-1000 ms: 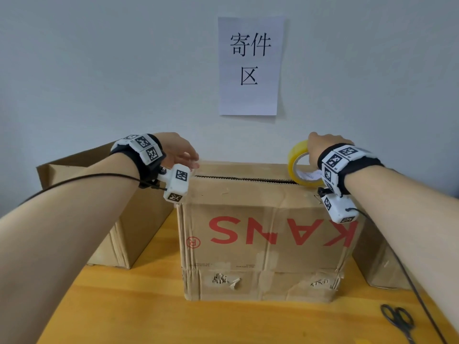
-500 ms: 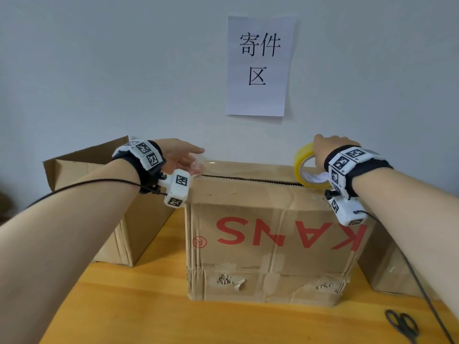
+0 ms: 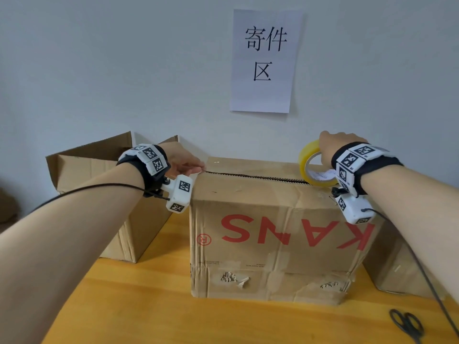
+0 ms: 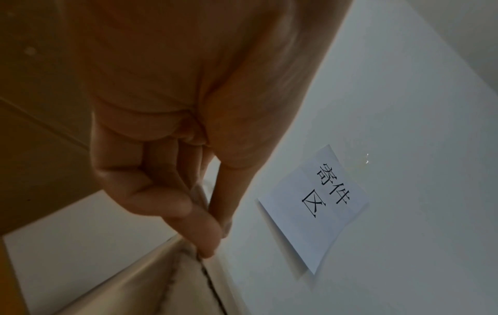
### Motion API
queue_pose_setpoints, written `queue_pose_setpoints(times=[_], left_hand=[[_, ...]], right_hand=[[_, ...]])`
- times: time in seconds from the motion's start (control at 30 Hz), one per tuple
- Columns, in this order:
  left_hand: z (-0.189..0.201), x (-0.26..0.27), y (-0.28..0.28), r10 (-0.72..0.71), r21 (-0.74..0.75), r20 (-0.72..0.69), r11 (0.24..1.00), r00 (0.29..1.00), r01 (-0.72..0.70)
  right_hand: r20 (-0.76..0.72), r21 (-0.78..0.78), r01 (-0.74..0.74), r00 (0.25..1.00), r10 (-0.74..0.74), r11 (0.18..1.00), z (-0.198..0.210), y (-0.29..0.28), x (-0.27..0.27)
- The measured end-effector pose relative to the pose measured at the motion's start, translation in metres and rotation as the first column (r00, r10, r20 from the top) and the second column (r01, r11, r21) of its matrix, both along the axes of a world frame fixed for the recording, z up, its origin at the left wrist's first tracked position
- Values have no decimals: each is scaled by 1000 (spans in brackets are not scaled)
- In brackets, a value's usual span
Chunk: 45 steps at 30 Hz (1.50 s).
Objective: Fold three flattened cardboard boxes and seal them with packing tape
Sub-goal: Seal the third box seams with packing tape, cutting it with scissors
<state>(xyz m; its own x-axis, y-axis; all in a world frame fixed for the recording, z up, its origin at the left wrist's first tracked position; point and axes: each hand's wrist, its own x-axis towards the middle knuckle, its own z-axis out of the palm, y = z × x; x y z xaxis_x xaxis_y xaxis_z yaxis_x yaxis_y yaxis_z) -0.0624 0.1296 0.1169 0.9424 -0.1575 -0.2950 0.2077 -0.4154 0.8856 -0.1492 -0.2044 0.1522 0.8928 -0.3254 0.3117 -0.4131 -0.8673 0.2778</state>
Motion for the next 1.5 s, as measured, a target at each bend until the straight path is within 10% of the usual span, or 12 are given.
queue_pose_setpoints(times=[1.5], left_hand=[[-8,21,8,-58,301,121,953,991,19]], right_hand=[[-128,-151,-44,991,25,988,13,37,-9]])
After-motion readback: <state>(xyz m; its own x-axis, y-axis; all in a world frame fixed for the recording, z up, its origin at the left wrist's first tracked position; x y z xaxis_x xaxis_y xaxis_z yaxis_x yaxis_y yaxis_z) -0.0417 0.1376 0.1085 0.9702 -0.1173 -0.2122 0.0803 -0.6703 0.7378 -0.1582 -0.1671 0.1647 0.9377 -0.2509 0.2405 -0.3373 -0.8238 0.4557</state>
